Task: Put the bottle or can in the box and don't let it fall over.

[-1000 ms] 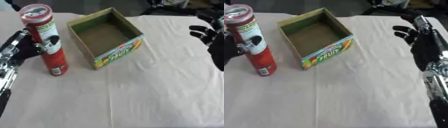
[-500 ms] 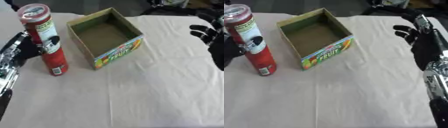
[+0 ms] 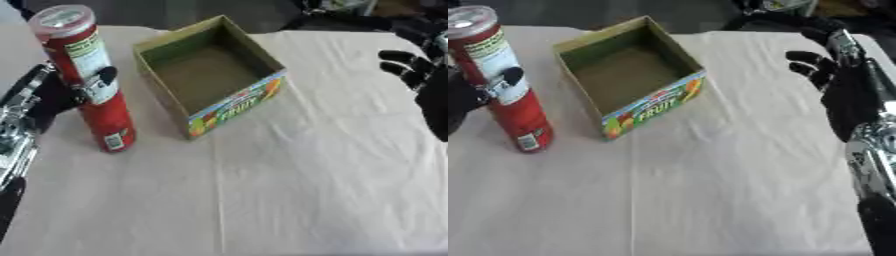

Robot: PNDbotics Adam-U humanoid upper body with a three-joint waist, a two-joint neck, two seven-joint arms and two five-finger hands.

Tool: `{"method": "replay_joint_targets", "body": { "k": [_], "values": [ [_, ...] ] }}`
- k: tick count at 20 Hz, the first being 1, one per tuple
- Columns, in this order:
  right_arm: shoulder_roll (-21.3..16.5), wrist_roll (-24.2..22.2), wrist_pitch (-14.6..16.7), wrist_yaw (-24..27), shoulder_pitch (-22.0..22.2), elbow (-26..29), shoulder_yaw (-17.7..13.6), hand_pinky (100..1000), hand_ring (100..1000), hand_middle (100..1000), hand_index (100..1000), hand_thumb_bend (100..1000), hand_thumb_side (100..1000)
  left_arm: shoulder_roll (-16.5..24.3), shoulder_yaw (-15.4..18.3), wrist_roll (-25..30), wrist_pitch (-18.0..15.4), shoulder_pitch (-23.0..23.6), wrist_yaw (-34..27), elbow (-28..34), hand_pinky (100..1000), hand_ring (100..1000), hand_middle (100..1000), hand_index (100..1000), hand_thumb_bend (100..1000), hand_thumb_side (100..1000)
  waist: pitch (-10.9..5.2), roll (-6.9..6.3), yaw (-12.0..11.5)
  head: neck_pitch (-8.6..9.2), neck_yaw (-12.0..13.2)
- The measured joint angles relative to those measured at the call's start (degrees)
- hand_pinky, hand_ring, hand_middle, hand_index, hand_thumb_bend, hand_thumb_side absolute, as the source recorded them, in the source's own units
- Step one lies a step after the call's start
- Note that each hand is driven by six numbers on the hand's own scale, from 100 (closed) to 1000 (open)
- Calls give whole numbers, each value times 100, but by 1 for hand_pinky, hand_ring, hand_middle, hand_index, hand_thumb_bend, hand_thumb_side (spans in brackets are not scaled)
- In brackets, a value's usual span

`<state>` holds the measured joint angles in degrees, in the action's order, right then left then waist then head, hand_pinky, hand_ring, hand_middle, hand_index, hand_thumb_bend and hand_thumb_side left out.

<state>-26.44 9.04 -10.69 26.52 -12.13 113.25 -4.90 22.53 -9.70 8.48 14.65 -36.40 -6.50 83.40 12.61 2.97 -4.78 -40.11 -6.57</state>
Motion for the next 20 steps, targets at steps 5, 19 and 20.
{"method": "replay_joint_targets", "body": {
  "k": [5, 19, 20],
  "values": [
    [1, 0, -1, 0, -6, 0, 0, 846, 756, 892, 942, 100, 719, -43, -4, 24, 3, 1, -15, 0, 635, 764, 451, 250, 100, 466, 0, 0, 0, 0, -2],
    [1, 2, -23, 1, -15, 0, 0, 847, 756, 892, 942, 100, 717, -46, -34, -57, -166, -31, 125, 145, 560, 672, 329, 148, 100, 584, 0, -13, -5, -2, -10],
    [1, 2, -23, 3, -15, 0, 0, 847, 757, 892, 942, 100, 717, -46, -32, -76, -180, -48, 145, 164, 559, 670, 327, 147, 100, 585, -1, -14, -10, -4, -11]
  ]
}}
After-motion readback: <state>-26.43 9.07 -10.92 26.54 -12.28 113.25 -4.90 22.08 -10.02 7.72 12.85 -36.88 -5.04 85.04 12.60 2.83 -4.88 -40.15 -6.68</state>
